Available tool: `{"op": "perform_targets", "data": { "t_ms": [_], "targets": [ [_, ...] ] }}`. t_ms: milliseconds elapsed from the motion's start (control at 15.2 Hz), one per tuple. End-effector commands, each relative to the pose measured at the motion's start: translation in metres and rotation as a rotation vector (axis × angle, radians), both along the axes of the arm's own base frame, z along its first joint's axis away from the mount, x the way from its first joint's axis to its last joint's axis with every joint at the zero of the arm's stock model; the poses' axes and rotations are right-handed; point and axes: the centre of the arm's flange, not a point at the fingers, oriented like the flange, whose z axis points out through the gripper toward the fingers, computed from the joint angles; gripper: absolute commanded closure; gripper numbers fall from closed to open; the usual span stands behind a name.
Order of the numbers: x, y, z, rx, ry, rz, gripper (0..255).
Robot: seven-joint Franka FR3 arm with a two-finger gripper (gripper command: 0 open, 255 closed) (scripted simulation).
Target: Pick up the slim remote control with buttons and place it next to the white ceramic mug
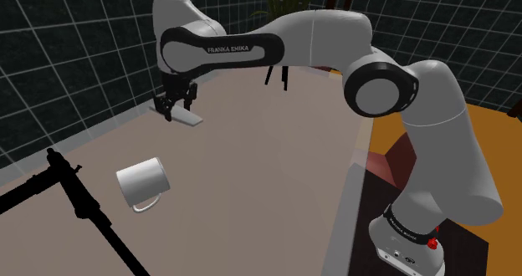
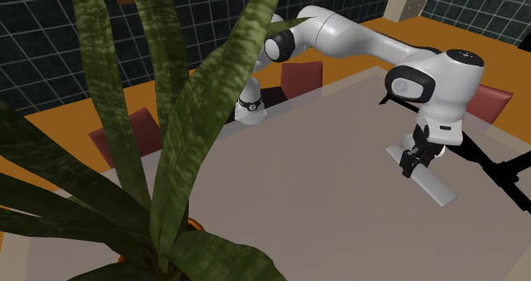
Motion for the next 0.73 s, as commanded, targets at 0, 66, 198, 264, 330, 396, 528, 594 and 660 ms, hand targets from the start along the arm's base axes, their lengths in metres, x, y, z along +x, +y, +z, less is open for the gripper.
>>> {"op": "perform_targets", "data": {
  "t_ms": [0,66,198,264,330,396,528,594,660],
  "targets": [
    [0.000,0.000,-0.010,0.001,-0.001,0.000,255],
    [0.000,0.000,-0.015,0.001,-0.001,0.000,255],
    [0.000,0.000,-0.026,0.001,-0.001,0.000,255],
    [0.000,0.000,-0.031,0.001,-0.001,0.000,255],
    [0.000,0.000,-0.036,0.001,-0.001,0.000,255],
    [0.000,0.000,-0.042,0.001,-0.001,0.000,255],
    [0.000,0.000,-0.052,0.001,-0.001,0.000,255],
    [0.000,0.000,-0.057,0.001,-0.001,0.000,255],
    [0.000,0.000,-0.063,0.001,-0.001,0.000,255]
  ]
}}
